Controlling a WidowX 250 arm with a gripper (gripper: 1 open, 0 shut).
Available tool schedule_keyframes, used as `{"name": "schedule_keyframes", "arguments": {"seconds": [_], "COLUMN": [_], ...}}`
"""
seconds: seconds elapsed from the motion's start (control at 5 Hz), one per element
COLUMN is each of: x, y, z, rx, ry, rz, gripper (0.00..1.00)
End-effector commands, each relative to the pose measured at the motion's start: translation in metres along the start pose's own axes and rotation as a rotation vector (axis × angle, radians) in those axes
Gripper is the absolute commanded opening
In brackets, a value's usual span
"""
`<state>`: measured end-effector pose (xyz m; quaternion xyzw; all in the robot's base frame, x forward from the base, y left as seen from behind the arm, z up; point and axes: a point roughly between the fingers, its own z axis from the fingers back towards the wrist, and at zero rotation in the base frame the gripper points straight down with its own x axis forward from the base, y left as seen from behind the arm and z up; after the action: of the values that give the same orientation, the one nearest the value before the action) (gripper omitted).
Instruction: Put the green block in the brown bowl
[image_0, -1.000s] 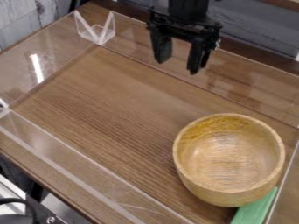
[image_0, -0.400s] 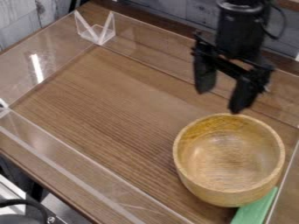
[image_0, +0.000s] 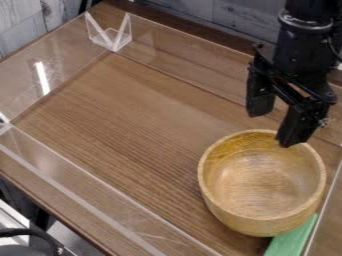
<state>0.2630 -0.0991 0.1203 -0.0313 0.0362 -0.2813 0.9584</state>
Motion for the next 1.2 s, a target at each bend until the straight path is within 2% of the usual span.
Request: {"name": "schedule_keyframes", "arguments": {"seconds": [0.0,0.6,1.0], "x": [0.002,-0.003,-0.002], "y": [0.007,0.018,0.021], "z": [0.017,0.023,0.022], "rx": [0.021,0.032,0.055], "ry": [-0.068,-0.092,-0.102], "rz": [-0.01,-0.036,-0.085], "gripper": [1.0,1.0,1.0]}}
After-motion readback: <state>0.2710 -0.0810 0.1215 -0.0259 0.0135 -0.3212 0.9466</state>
